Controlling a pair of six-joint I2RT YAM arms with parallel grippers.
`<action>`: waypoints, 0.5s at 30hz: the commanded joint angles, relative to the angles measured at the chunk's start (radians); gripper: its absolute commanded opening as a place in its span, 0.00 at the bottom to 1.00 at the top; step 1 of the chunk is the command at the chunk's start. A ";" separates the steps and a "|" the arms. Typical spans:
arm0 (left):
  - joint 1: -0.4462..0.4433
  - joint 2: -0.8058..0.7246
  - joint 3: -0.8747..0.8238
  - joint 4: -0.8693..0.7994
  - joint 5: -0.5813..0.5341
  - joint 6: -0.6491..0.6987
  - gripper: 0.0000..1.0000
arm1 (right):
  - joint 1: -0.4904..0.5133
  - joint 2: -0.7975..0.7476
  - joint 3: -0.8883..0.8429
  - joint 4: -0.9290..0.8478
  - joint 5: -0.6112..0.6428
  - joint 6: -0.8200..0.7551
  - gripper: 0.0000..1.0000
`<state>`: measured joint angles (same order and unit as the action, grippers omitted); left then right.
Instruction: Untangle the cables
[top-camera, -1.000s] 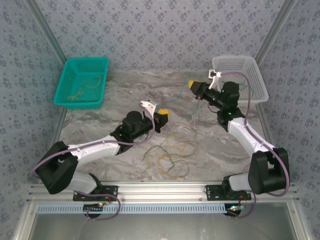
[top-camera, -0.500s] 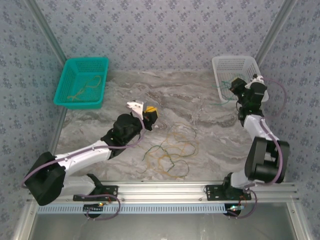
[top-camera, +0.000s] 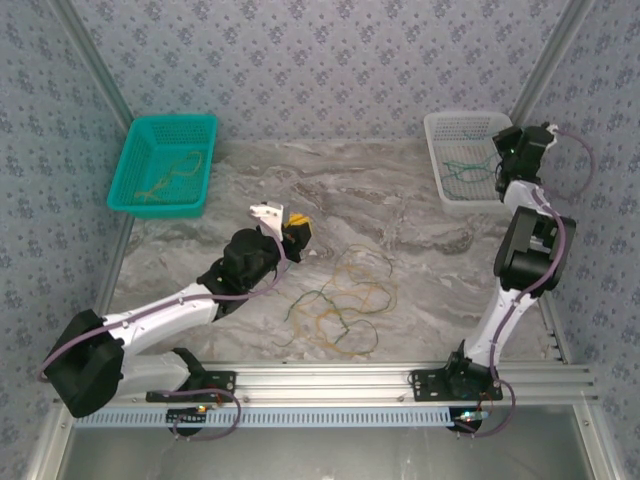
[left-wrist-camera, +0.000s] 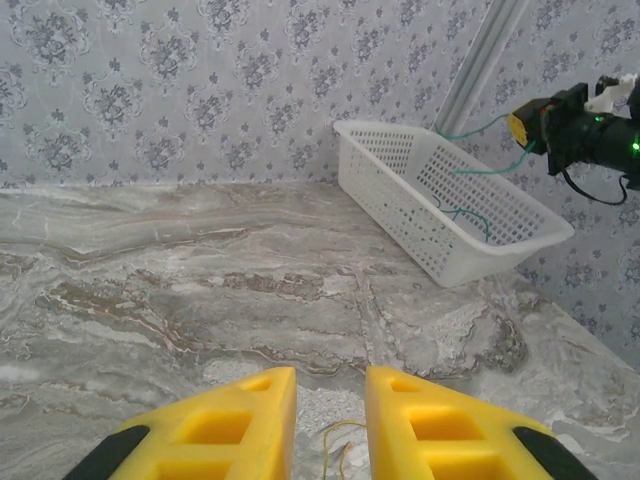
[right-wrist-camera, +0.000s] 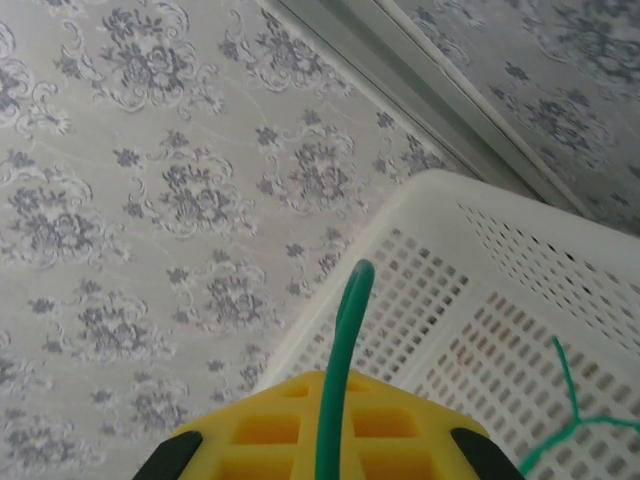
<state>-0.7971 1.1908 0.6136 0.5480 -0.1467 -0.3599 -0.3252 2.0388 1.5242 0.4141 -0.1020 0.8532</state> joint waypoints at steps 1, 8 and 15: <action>0.010 -0.020 0.003 0.003 -0.009 0.004 0.27 | 0.027 0.106 0.136 -0.110 0.067 -0.015 0.00; 0.016 -0.038 0.014 -0.022 -0.004 0.018 0.35 | 0.063 0.188 0.321 -0.350 0.055 -0.091 0.58; 0.027 -0.063 0.001 -0.040 -0.026 0.038 0.43 | 0.124 0.075 0.435 -0.912 0.269 -0.186 0.73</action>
<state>-0.7799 1.1522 0.6136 0.5167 -0.1513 -0.3443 -0.2214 2.2139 1.9003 -0.2043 0.0444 0.7246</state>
